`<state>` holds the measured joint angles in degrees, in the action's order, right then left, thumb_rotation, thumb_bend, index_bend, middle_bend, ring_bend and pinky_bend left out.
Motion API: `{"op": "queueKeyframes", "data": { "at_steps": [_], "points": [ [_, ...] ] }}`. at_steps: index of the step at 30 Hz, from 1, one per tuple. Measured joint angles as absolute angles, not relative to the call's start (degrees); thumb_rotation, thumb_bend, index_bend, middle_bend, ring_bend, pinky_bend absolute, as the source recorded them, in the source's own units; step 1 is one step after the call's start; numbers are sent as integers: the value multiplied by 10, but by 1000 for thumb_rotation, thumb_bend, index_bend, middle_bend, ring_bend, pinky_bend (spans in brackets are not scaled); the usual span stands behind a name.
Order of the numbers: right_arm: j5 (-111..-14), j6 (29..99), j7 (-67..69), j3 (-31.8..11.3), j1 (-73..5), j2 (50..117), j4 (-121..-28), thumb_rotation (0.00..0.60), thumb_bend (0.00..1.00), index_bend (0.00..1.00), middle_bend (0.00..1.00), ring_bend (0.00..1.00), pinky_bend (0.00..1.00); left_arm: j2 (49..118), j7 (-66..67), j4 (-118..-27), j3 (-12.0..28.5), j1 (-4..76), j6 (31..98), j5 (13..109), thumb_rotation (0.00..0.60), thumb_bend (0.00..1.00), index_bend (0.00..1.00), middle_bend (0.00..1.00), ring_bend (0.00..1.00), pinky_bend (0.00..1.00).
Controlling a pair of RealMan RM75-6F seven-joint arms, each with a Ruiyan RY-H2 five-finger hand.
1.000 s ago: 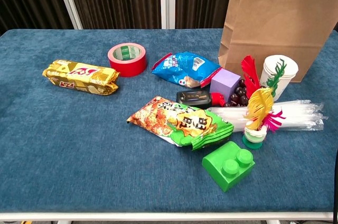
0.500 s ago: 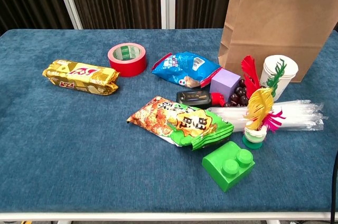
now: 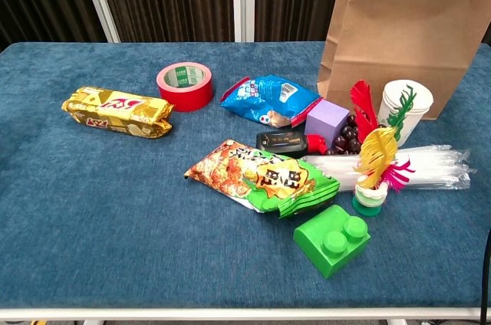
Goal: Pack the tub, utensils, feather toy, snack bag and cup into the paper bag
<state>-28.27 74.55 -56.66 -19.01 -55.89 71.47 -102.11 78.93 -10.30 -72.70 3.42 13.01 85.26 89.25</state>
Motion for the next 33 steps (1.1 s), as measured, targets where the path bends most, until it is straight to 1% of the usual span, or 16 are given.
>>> {"op": "queueKeyframes", "data": {
  "at_steps": [3,8,13,16,28,33],
  "points": [
    [-282,746,-562,-193,-561,714,-1025,600,0,224,309,472,610,789,-103,-727,35,131,853,892,600,85,114,88,35,197],
    [-293,753,-550,-197,-561,710,-1030,600,0,115,193,476,619,790,-105,-726,34,130,855,893,600,85,114,87,35,197],
    [-300,757,-539,-201,-560,702,-1034,600,0,59,145,482,622,791,-106,-725,34,130,857,895,600,85,114,88,35,197],
    [-298,756,-538,-201,-560,699,-1037,600,0,42,131,494,626,791,-105,-726,34,130,858,896,600,85,114,88,35,197],
    [-286,746,-545,-187,-563,698,-1039,600,0,40,124,495,627,791,-104,-726,33,129,858,895,600,85,114,88,35,197],
    [-287,757,-551,-186,-566,700,-1038,600,0,40,111,494,628,793,-106,-724,34,130,855,893,600,84,114,88,35,197]
  ]
}}
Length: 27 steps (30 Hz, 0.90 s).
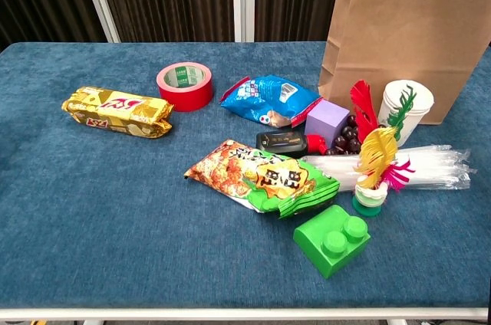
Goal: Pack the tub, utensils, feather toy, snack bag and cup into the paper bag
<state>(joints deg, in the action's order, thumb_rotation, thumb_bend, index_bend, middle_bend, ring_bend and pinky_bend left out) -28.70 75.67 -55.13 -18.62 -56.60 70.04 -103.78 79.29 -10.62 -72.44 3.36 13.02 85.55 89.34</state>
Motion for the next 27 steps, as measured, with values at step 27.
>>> {"op": "queueKeyframes", "data": {
  "at_steps": [27],
  "points": [
    [-309,749,-523,-179,-558,690,-1040,600,0,0,6,343,606,791,-108,-727,36,134,853,893,600,85,114,87,35,197]
  ]
}}
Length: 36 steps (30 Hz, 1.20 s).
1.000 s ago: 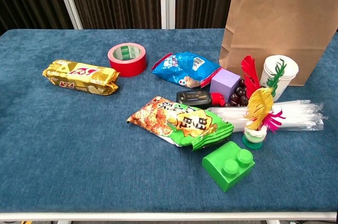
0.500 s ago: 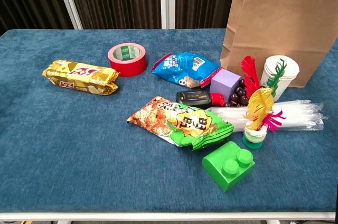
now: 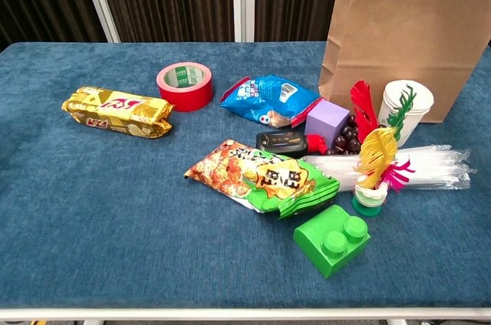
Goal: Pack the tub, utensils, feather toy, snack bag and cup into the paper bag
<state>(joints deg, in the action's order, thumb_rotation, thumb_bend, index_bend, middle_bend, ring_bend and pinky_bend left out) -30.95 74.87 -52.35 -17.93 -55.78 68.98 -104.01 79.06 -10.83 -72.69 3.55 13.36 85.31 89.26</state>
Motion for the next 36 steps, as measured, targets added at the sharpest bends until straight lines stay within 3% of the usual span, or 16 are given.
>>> {"op": "queueKeyframes", "data": {
  "at_steps": [3,7,12,36],
  "points": [
    [-314,750,-535,-171,-557,688,-1039,600,0,0,0,142,450,790,-107,-728,35,134,853,893,600,85,114,88,35,197],
    [-318,748,-533,-167,-554,686,-1041,600,0,0,0,64,409,790,-106,-729,35,134,852,894,600,85,114,88,35,197],
    [-333,745,-526,-163,-550,683,-1043,600,0,0,0,0,203,790,-106,-729,35,134,853,893,600,84,114,87,35,197],
    [-374,773,-537,-160,-544,674,-1060,600,1,0,0,0,200,792,-110,-726,34,133,856,895,600,83,114,88,35,197]
  ]
}}
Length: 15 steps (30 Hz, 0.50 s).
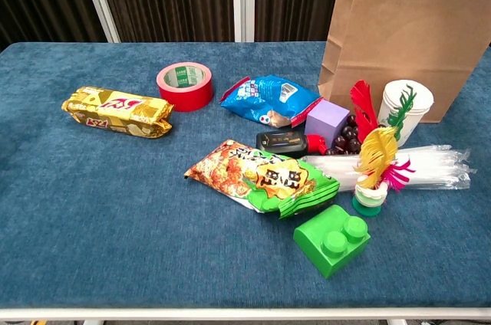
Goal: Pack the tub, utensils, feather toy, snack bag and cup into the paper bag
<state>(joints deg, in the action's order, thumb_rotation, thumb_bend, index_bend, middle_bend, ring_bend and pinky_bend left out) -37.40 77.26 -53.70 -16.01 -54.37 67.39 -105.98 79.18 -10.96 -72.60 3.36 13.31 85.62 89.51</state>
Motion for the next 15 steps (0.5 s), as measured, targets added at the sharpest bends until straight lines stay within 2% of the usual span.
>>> {"op": "queueKeyframes", "data": {
  "at_steps": [7,11,15],
  "points": [
    [-334,775,-571,-171,-548,640,-1100,600,91,0,0,0,199,792,-111,-727,33,133,858,896,600,85,114,88,35,197],
    [-325,788,-576,-181,-549,623,-1128,600,206,0,14,0,197,793,-114,-728,33,132,859,897,600,85,114,88,35,197],
    [-371,816,-556,-189,-545,626,-1129,600,330,4,55,0,197,792,-117,-730,34,132,861,897,600,85,113,88,35,197]
  ]
}}
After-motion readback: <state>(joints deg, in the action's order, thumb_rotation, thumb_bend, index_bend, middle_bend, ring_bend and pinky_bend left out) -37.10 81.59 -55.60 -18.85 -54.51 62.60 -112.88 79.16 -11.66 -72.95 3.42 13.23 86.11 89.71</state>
